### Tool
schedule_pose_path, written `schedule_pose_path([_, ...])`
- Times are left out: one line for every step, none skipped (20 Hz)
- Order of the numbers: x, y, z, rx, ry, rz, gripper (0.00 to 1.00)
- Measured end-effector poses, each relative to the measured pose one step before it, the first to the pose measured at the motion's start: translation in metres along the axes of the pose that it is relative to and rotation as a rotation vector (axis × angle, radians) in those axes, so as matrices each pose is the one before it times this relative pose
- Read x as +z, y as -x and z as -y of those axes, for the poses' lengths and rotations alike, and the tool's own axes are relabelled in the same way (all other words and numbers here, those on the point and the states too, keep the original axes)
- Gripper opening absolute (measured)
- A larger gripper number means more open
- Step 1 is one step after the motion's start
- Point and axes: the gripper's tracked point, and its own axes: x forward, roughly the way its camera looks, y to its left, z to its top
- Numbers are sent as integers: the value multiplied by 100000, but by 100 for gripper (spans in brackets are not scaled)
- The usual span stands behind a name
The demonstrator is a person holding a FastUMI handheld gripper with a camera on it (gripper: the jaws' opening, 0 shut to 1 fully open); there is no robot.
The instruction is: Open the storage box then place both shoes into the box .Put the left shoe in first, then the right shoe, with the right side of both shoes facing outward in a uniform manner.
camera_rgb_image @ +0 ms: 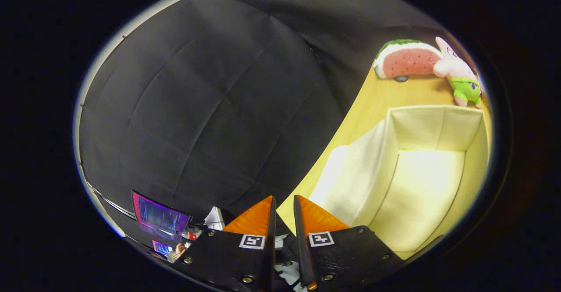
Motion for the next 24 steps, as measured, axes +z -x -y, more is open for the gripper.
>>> schedule_pose_path([358,1295,890,-1723,2865,2702,22])
schedule_pose_path([604,1025,935,-2070,2464,2490,22])
schedule_pose_path([415,1254,1196,-2205,1969,1773,22])
schedule_pose_path([237,1131,1074,-2024,1348,1704,22])
schedule_pose_path([-48,819,701,-1871,1025,1438,22])
schedule_pose_path([118,873,974,-2162,848,1341,22])
schedule_pose_path([94,935,836,-1995,502,1399,22])
schedule_pose_path([113,916,980,-2146,-41,1108,22])
schedule_pose_path([-139,952,1206,-2197,-706,1159,22])
schedule_pose_path([236,752,1299,-2446,-674,1232,22])
schedule_pose_path([68,743,1362,-2759,-802,951,22])
schedule_pose_path([85,643,1377,-2777,-790,876,22])
schedule_pose_path([-63,584,1664,-3683,-712,756,22])
schedule_pose_path([-132,590,1764,-3592,-697,572,22])
schedule_pose_path([-363,824,1685,-3667,-650,468,22])
schedule_pose_path([-340,945,1457,-4077,-534,491,22])
schedule_pose_path([-403,780,1603,-4015,-555,359,22])
schedule_pose_path([-361,535,1786,-4434,-378,354,22])
schedule_pose_path([-621,483,2087,-5581,-279,-11,22])
schedule_pose_path([-571,532,1797,-3459,-984,-194,22])
schedule_pose_path([-775,415,1200,-2803,-1649,-470,22])
schedule_pose_path([-765,353,1333,-3476,-1203,-340,22])
schedule_pose_path([-817,180,1483,-3697,-970,-249,22])
schedule_pose_path([-757,-5,1394,-3295,-512,56,22])
